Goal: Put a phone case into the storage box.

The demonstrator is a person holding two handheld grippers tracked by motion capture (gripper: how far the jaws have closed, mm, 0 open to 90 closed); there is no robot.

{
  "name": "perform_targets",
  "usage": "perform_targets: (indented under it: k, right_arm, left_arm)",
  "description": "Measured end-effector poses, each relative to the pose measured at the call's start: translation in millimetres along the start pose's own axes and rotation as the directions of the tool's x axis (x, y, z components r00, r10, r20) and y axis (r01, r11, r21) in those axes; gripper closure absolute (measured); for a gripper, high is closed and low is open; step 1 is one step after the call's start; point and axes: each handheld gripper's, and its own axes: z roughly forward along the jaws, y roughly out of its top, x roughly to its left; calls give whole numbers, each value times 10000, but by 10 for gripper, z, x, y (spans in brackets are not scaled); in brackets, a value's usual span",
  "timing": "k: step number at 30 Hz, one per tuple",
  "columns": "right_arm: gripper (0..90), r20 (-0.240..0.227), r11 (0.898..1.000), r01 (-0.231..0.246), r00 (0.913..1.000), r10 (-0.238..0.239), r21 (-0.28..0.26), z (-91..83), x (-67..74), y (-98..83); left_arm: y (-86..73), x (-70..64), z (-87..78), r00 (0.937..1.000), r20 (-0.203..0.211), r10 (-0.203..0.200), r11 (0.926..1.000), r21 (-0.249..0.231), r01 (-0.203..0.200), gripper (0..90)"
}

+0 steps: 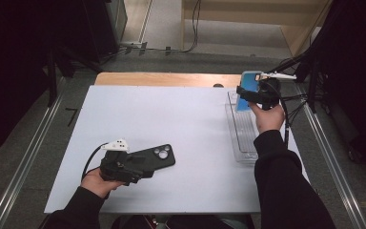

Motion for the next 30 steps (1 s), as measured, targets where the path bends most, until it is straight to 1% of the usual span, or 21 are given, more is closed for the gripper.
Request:
perform_targets:
  k: [2,4,8,10,11,16,20,25,27,28,30]
  right_arm:
    - [144,186,9999,94,9998,-92,-77,45,-3,6]
    - [144,358,9999,82,9993,-77,-119,90,-6,8]
    - [144,305,9999,-162,9994,162,-8,205,-38,10]
    - [143,326,9999,-89,9994,87,51,268,-45,10]
    - [143,412,9999,-65,9991,60,132,298,-49,15]
    - [143,738,9999,44,9973,-55,157,428,-33,-3]
    - [142,845,9993,17,9964,-48,372,566,-38,5]
    - [141,976,9987,-121,9952,72,499,661,-73,30]
    - [141,986,9981,-281,9949,225,551,692,-90,35]
    - [141,934,9980,-227,9955,171,597,709,-98,34]
    - [140,1012,9978,-146,9948,81,641,745,-98,27]
  left_arm:
    - [2,-3,2,10000,25,9,10000,20,-9,296]
    - [2,-5,3,10000,12,30,10000,-20,-30,296]
    - [4,-2,-1,10000,18,-23,10000,-48,23,296]
    - [6,-6,-4,10000,-11,20,10000,-28,-20,296]
    - [6,-8,-5,10000,-1,60,10000,-62,-60,296]
    - [15,-7,-4,10000,86,28,10000,-45,-28,296]
    - [21,-4,1,9999,110,39,10000,-55,-38,297]
    - [27,-4,15,9999,142,59,10000,-42,-58,297]
    - [33,-1,22,9998,197,58,10000,-28,-58,297]
    - [36,-1,27,9998,180,91,10000,-15,-91,297]
    - [39,-3,37,9998,203,62,10000,-27,-62,297]
